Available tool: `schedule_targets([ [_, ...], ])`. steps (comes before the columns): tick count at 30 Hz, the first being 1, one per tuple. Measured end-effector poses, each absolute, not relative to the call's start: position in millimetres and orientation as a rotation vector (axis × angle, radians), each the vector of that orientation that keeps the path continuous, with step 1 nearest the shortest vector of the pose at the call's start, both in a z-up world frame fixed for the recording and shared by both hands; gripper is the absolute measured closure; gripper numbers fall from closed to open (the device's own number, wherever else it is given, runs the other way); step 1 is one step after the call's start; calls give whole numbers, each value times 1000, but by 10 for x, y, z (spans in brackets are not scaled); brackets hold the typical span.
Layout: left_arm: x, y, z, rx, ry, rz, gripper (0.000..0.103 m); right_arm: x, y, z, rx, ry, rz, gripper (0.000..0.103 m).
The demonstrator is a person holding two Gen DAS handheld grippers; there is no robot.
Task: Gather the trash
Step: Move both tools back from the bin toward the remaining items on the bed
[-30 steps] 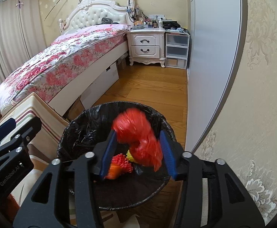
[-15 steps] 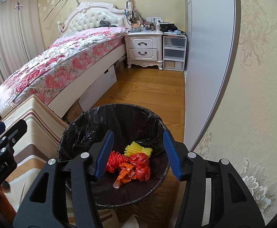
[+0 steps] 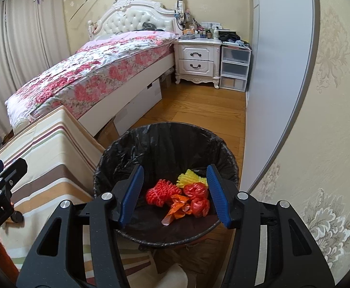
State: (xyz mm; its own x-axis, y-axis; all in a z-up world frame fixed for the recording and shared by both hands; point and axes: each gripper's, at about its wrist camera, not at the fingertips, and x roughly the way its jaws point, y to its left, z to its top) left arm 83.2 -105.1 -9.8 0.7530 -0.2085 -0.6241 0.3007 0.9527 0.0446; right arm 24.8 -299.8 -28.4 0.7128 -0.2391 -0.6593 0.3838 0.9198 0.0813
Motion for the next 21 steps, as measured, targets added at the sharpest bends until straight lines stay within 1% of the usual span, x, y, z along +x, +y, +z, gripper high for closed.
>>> schedule_targets([
  [21,619,209,-112,62,669,-56,24,370,-1862,-161,90,710,-120,49],
])
